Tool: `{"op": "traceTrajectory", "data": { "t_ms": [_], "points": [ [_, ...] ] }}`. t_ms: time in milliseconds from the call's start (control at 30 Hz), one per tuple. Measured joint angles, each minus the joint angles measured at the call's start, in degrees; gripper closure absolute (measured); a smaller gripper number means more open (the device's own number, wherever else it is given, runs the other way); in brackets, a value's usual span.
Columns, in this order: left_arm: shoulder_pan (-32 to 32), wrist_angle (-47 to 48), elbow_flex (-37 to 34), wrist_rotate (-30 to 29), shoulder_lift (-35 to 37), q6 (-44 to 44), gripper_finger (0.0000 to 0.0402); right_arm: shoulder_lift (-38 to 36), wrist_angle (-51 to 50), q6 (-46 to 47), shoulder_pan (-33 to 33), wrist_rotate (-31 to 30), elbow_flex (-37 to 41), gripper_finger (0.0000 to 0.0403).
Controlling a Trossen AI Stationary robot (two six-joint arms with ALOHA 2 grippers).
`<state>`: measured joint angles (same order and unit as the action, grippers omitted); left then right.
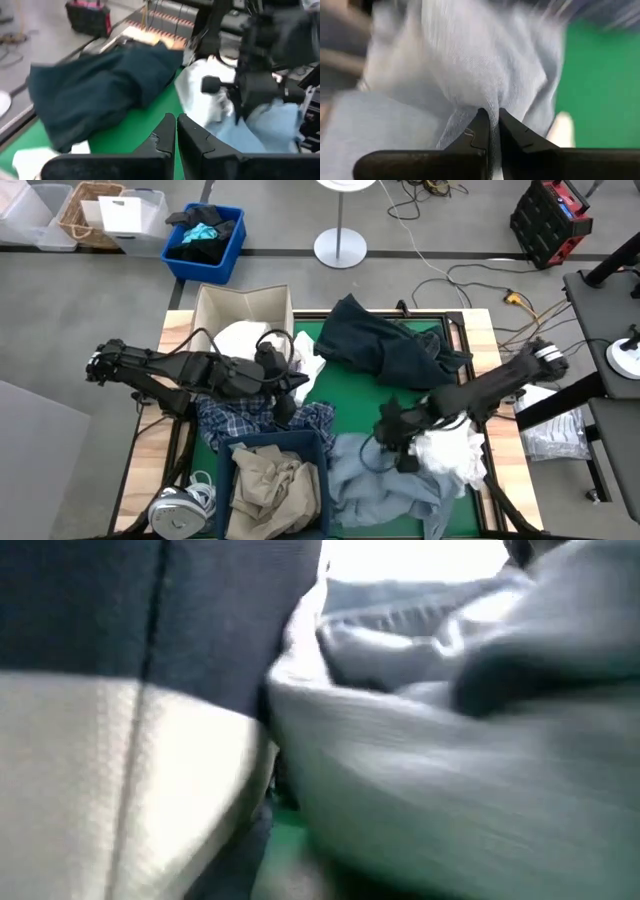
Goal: Sort clothes
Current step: Put the light blue pants into the blue laundry organizer
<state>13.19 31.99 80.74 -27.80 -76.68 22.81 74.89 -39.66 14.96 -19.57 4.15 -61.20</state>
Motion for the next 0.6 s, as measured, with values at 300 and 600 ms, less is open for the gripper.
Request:
{"op": "traceTrajectory", "data": {
  "t_ms": [300,600],
  "points": [
    [-0.1,-6.0,4.9,-0.2,-0.1,-10.4,0.0402,-12.2,2.6,-1.9,4.9,-19.7,-11.0,0.0393],
    [-0.3,-9.7,9.0,-3.9,-0.2,-16.8,0.0395,-11.1,9.0,-17.3,7.0,-24.3,-24.2,0.0393]
  ]
}}
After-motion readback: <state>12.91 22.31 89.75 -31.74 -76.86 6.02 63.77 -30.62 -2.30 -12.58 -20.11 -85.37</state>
